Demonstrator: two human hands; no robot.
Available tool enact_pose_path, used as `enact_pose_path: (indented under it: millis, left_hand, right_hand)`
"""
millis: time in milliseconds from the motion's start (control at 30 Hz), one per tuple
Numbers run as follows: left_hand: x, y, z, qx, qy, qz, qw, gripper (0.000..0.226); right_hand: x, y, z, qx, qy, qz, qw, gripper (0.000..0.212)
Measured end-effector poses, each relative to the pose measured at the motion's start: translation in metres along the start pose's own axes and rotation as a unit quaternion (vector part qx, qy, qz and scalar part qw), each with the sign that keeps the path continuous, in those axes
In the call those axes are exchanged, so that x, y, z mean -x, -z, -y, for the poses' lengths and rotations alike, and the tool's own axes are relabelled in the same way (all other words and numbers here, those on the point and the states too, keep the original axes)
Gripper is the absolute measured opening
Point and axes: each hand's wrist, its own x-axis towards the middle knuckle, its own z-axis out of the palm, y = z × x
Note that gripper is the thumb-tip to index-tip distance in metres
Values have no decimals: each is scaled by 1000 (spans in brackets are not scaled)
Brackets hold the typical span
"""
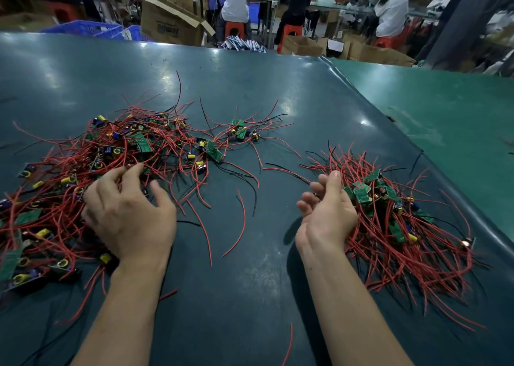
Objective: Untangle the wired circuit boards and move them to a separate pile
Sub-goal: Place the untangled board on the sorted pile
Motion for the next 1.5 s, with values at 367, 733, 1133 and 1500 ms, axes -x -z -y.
enact_pose_path:
  millis: [367,733,1133,1500]
  left_hand:
    - [-7,5,10,17,65,56,996,49]
    - [1,12,4,-39,63,47,996,58]
    - [-2,13,9,10,38,27,999,57]
    - [2,16,-2,206,-44,-117,970,68]
  right_hand:
    - [1,-1,0,27,-77,47,996,31]
    - [7,-2,-5,72,-77,105,989,30]
    - [7,-3,-6,94,-93,119,984,30]
    - [8,-3,-5,101,-94,121,983,30]
